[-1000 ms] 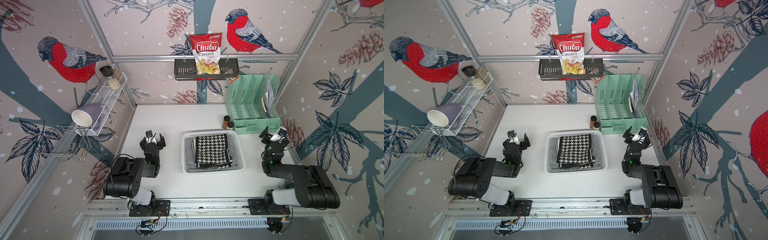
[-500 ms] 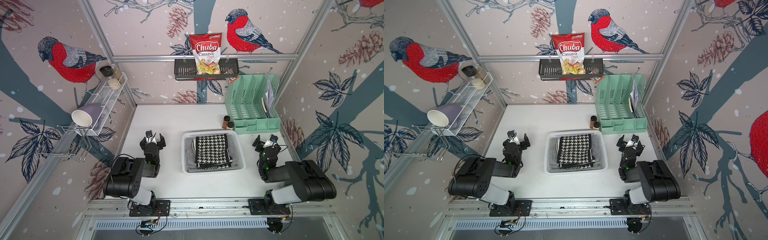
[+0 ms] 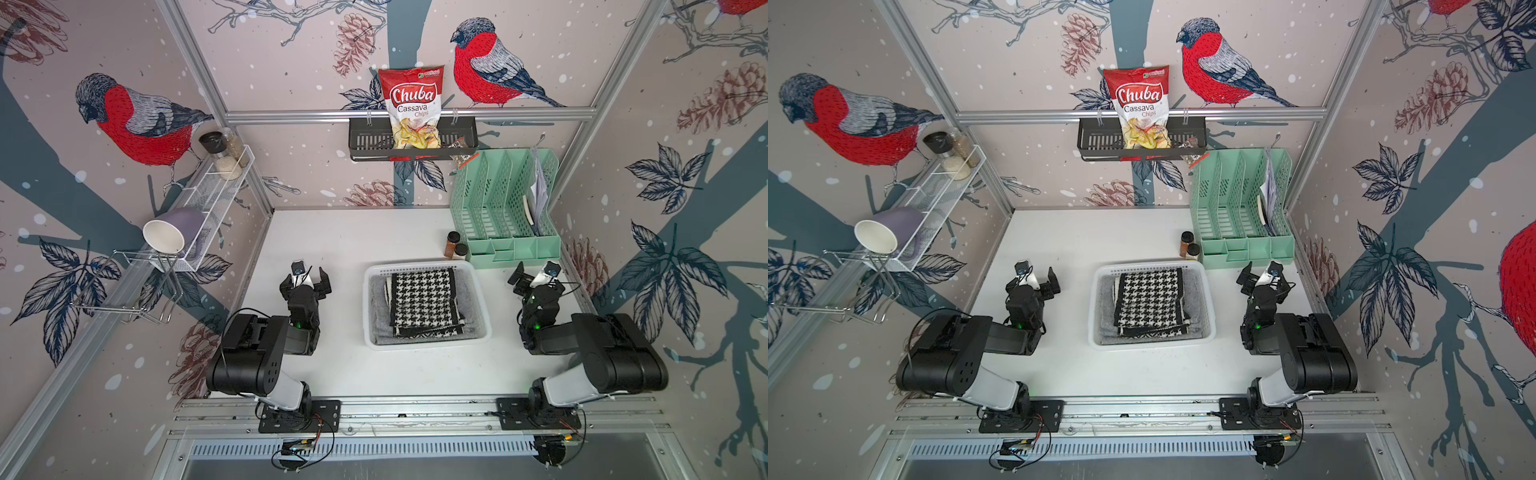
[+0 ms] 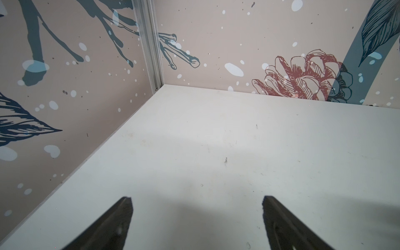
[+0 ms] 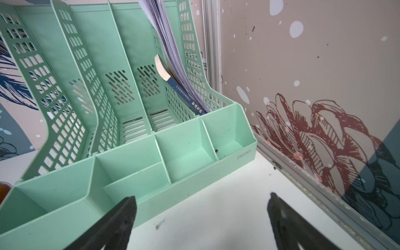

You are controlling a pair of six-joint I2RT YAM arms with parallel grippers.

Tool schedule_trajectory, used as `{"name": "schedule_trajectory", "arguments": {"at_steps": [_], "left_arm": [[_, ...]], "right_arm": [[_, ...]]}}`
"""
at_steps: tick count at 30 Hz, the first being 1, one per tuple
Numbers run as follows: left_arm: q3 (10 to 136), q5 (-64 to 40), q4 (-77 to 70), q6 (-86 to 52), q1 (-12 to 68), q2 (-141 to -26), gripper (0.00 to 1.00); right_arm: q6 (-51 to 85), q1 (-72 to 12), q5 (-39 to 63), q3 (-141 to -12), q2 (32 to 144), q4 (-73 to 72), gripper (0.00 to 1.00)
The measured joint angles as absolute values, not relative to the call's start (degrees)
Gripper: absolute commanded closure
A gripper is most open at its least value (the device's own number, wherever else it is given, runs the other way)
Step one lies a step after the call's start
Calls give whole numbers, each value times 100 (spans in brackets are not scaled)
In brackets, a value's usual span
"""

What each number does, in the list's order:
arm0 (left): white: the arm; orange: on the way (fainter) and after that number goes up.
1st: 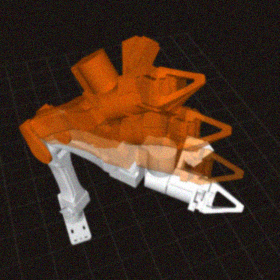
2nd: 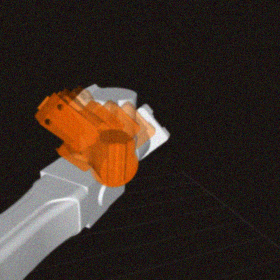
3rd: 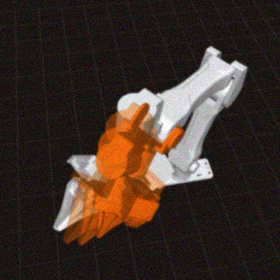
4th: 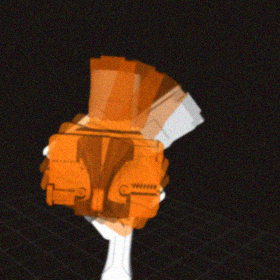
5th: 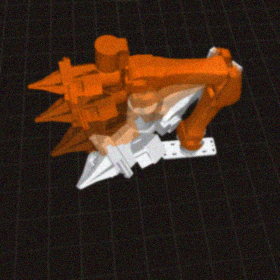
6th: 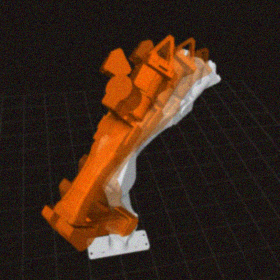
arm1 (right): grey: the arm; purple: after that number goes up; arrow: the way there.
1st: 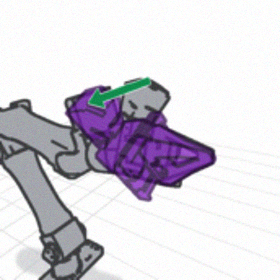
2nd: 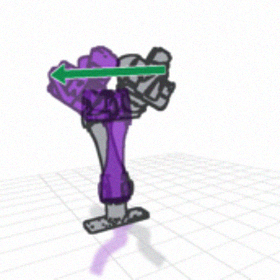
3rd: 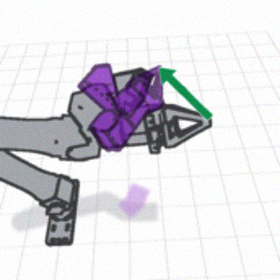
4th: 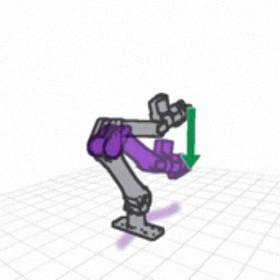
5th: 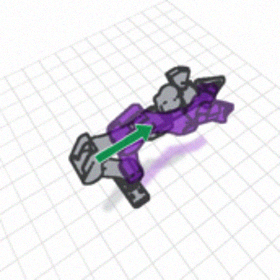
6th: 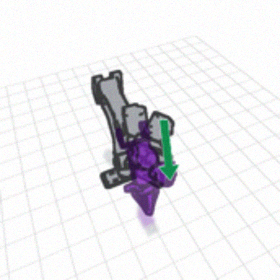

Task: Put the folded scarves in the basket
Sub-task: Reset both arms

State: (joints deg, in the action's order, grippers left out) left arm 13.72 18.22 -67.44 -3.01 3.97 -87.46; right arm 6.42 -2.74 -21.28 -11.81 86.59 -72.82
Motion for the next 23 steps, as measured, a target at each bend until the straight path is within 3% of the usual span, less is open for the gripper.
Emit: {"name": "schedule_trajectory", "arguments": {"at_steps": [23], "left_arm": [[1372,1822,-6744,-301,397,-8746,3]], "right_arm": [[646,-298,-2121,-1166,8665,-7179,0]]}}
